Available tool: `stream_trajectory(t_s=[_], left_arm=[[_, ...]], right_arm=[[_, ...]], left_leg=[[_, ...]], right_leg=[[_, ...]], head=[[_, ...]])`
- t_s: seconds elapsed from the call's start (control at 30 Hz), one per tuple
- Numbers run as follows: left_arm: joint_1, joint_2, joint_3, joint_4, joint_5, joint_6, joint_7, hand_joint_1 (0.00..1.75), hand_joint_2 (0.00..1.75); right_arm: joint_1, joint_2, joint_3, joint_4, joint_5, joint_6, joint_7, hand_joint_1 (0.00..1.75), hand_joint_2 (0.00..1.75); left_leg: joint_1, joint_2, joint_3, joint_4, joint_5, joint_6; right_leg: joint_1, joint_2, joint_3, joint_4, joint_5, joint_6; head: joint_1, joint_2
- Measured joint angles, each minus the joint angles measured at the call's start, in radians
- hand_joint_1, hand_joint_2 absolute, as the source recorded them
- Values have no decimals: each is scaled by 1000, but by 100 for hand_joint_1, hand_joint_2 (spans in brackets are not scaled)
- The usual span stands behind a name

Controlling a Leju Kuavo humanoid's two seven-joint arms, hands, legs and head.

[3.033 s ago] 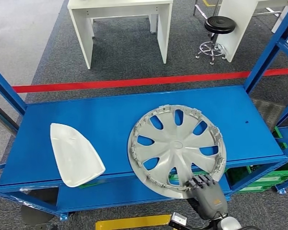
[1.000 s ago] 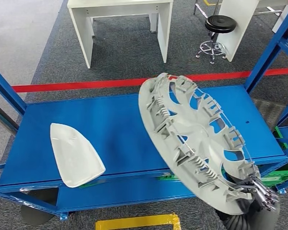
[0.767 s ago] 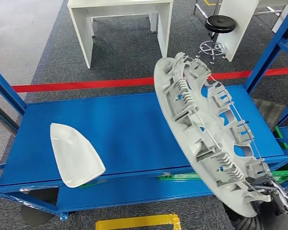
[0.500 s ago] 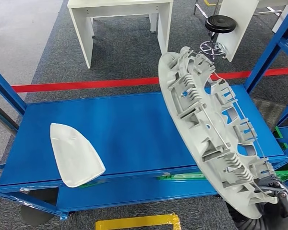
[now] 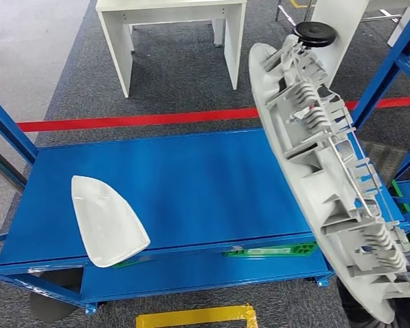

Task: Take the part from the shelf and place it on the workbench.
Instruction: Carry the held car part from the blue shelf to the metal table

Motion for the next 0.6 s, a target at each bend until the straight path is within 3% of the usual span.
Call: stream_trajectory(t_s=[0.43, 0.6], left_arm=[[13, 2, -55, -2, 35, -16, 0, 0, 0], [15, 4, -66, -2, 38, -16, 0, 0, 0]], right_arm=[[2, 28, -17, -12, -39, 0, 0, 175, 175], [5, 29, -20, -3, -41, 0, 0, 175, 175]], left_leg=[[-5, 0, 0, 2, -1, 1], [-11, 0, -1, 5, 1, 10]], right_leg=[[-4, 0, 0, -1, 2, 2], [-11, 0, 0, -4, 8, 11]], head=[[0, 0], [0, 0]])
